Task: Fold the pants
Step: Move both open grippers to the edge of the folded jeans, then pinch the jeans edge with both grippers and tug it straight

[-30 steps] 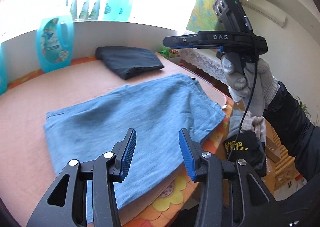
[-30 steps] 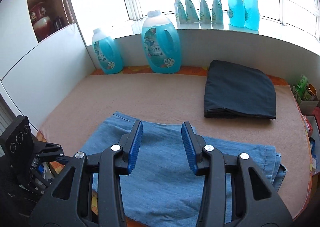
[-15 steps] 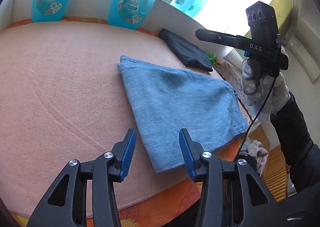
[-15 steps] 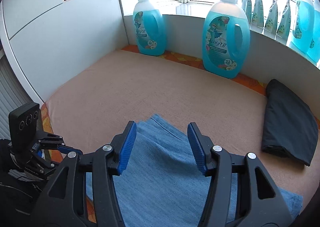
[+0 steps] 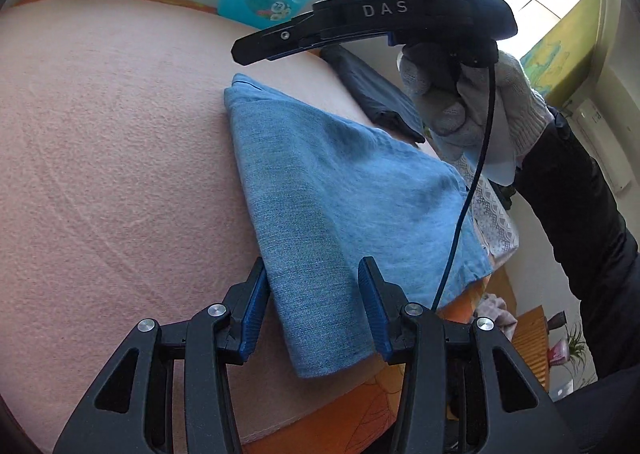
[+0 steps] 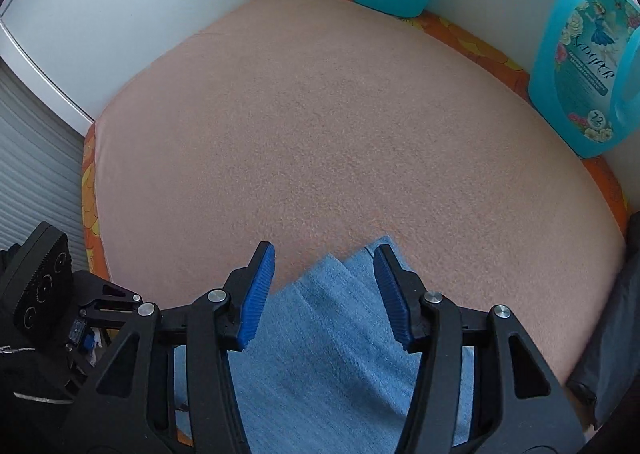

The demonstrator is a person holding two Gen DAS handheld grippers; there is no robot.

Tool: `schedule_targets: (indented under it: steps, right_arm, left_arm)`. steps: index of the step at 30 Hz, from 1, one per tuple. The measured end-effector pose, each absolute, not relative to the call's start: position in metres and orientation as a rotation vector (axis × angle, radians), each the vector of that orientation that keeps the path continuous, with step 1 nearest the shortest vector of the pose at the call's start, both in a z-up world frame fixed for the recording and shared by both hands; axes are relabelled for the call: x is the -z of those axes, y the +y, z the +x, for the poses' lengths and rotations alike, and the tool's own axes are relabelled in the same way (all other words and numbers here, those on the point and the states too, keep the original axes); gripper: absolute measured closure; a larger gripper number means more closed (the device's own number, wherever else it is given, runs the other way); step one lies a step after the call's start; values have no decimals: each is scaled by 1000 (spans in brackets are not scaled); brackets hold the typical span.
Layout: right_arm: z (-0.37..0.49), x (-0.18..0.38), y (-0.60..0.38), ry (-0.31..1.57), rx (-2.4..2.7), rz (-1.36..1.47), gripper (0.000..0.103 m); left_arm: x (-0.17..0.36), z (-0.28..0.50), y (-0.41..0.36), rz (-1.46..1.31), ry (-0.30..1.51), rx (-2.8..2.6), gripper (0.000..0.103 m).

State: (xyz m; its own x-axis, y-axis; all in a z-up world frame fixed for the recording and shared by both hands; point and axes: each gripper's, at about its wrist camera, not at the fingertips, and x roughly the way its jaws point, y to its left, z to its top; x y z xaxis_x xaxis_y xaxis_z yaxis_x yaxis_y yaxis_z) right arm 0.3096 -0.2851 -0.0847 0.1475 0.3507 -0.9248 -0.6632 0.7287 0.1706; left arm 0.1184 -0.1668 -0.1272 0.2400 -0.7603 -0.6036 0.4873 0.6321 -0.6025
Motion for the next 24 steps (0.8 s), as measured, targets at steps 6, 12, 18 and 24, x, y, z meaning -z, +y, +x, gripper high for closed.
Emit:
schedule_targets:
  steps: [6,12,18,24]
  right_arm:
    - [324,117,-271,1326,-768,-365,58]
    - [320,118,-276,1342,-789,-384,58]
    - [309,121,-276,1340,-734,-417,88]
    - [297,92,-288,1237,-658,-359,95]
  left_arm:
    - [132,120,-161,-352,999,880,61]
    - [132,119,-160,-335,989,885,62]
    - [131,122,-167,-337,993,881,68]
    - [125,117,-164,-337,963,896,87]
